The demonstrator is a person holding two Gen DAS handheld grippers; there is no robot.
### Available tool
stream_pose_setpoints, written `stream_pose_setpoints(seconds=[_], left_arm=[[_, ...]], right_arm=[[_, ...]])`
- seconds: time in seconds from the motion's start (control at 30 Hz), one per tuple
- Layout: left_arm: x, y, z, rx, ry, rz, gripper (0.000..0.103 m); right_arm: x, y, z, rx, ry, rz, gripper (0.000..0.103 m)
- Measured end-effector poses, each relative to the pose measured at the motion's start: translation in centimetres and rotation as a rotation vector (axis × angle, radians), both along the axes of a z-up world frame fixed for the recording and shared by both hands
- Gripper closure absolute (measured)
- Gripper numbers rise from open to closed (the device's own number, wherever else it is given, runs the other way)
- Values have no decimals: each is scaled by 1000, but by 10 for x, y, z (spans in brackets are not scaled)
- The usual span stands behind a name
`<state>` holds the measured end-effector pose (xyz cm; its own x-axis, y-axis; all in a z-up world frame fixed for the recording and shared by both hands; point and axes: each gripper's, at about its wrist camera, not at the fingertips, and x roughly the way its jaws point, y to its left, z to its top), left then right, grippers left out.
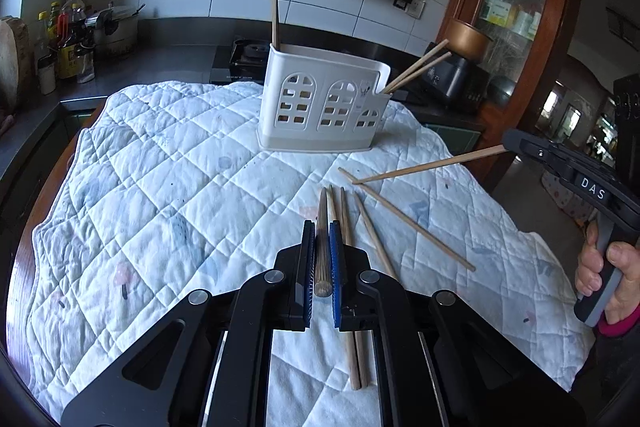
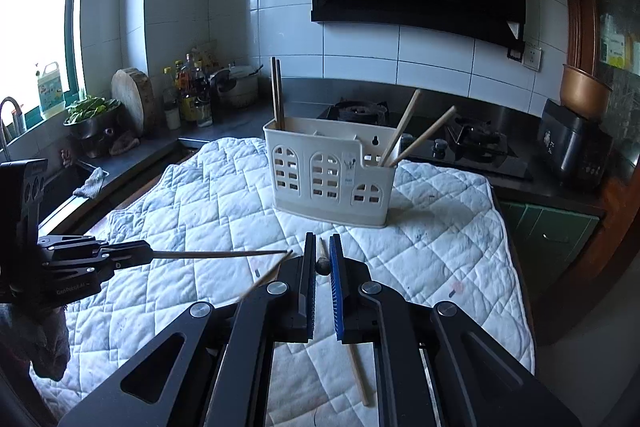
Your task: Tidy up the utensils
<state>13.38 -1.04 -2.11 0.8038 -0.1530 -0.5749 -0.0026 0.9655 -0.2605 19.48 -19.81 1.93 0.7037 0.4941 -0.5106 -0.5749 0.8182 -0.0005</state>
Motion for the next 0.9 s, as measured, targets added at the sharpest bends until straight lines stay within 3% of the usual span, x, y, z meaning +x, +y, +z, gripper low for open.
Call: stream_pose_setpoints(seconds=[0.23, 0.53, 0.73, 0.9], left_arm=[[26, 7, 28, 33, -20, -41, 97], [68, 8, 80, 114, -64, -88, 97], [89, 7, 121, 138, -112, -101, 97], [104, 8, 171, 168, -211, -86, 97]], right_arm=[[30, 14, 35, -21, 11, 0, 96], [68, 19, 116, -17, -56, -32, 96], [92, 23, 156, 48, -112, -59, 96], [120, 30, 172, 117, -134, -92, 96]])
